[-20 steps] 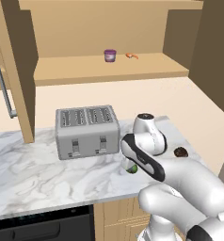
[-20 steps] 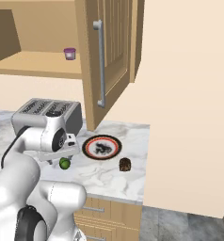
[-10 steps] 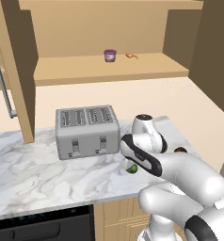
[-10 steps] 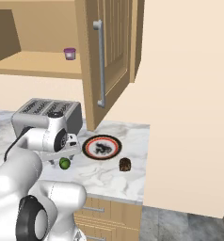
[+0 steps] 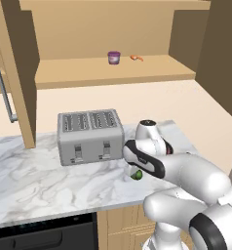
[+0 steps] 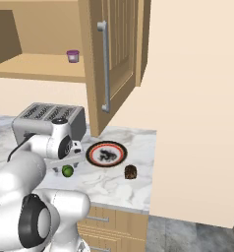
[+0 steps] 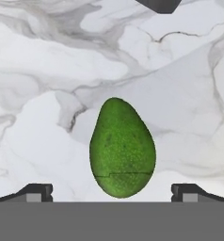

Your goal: Pick the avocado and bread from the counter and place them on the plate. Then pick the jam from the cabinet and place it next to the plate. Lastly close the cabinet door.

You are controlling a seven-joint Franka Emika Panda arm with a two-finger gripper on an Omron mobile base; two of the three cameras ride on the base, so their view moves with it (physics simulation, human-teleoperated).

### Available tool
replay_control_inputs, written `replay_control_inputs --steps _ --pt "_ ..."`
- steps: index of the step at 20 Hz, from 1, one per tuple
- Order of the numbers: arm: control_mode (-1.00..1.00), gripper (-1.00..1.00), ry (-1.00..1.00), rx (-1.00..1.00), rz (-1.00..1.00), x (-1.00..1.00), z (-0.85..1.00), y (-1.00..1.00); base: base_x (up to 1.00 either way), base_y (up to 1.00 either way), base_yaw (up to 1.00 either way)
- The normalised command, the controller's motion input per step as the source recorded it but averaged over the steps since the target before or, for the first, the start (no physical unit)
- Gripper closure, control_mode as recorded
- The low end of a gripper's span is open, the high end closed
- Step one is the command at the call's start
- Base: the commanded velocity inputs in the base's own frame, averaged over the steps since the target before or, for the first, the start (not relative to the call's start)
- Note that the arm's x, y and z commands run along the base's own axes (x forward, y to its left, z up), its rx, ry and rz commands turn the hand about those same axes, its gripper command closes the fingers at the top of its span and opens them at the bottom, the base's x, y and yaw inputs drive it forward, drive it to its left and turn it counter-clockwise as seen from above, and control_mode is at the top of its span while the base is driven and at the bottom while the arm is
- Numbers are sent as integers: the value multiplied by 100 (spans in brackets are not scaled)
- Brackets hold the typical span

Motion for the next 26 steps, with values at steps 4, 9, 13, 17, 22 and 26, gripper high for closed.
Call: replay_control_inputs --steps 4,9,13,17,22,26 --pt "-100 -100 0 0 0 1 -9 0 0 0 0" --pt "-100 -100 0 0 0 0 -9 0 0 0 0" --pt "-100 -100 0 0 0 0 -9 0 0 0 0" --pt "-100 -100 0 0 0 4 -6 0 0 0 0" --pt "-100 -100 0 0 0 2 -4 0 0 0 0" --pt "-100 -100 1 0 0 9 -11 9 0 0 0"
